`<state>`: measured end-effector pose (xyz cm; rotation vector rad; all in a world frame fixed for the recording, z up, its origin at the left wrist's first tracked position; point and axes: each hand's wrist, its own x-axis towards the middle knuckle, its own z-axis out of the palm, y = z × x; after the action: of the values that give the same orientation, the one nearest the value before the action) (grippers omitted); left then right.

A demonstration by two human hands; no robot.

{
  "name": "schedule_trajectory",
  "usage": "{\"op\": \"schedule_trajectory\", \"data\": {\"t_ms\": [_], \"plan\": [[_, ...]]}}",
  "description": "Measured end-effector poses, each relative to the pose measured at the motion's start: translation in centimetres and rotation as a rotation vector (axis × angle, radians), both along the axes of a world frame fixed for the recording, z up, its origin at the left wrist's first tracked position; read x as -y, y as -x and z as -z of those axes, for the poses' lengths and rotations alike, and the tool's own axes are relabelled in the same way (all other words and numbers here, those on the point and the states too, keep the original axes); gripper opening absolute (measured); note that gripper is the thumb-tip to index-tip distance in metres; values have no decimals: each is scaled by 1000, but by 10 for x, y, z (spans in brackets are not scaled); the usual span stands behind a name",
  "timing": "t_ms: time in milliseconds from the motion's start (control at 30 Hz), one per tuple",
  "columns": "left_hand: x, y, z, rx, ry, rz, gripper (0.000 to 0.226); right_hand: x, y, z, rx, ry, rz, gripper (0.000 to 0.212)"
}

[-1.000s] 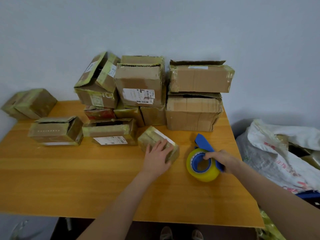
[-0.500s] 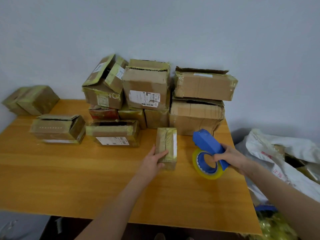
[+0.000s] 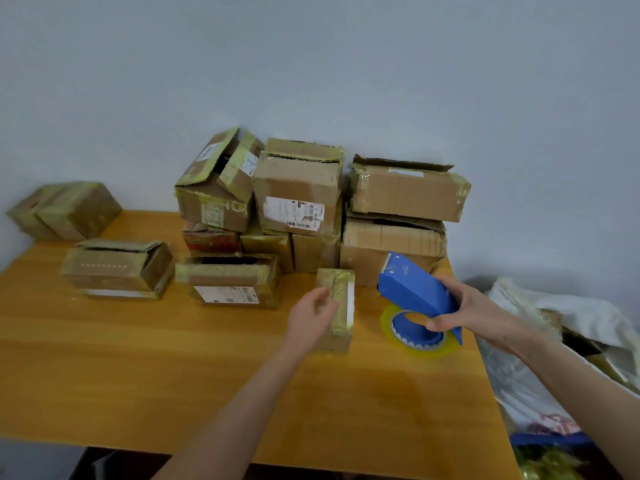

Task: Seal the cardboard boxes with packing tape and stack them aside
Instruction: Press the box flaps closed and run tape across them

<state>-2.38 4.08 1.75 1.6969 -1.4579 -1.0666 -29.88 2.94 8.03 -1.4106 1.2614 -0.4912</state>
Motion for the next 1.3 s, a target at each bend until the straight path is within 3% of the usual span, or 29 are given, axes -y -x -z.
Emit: {"op": "schedule_trajectory", "data": {"t_ms": [100,167,300,367,700,933,1300], "plan": [[3,11,-20,-479,-315,-31,57,1,-6,-7,-11,43,-52,76],[4,13,-27,-562,-387,-14,51,3,-12,-9,-44,78,-102,72],[5,16,-29,-524,-293,-99,18,6,-17,-6,-149,159,-203,72],[6,15,-29,-483,-249,-156,14,7,-19,-4,-213,201,-230,72],[1,1,-27,-248,-217,-179,19,8,-36,-7,-441,386,-313,69],[-11,-75,-15,-166,-200,-331,23,9,3,3,-499,299,-286,58],[-16,-62,23,-127,-196,-382,25,11,-1,46,-680,206,-337,67]]}}
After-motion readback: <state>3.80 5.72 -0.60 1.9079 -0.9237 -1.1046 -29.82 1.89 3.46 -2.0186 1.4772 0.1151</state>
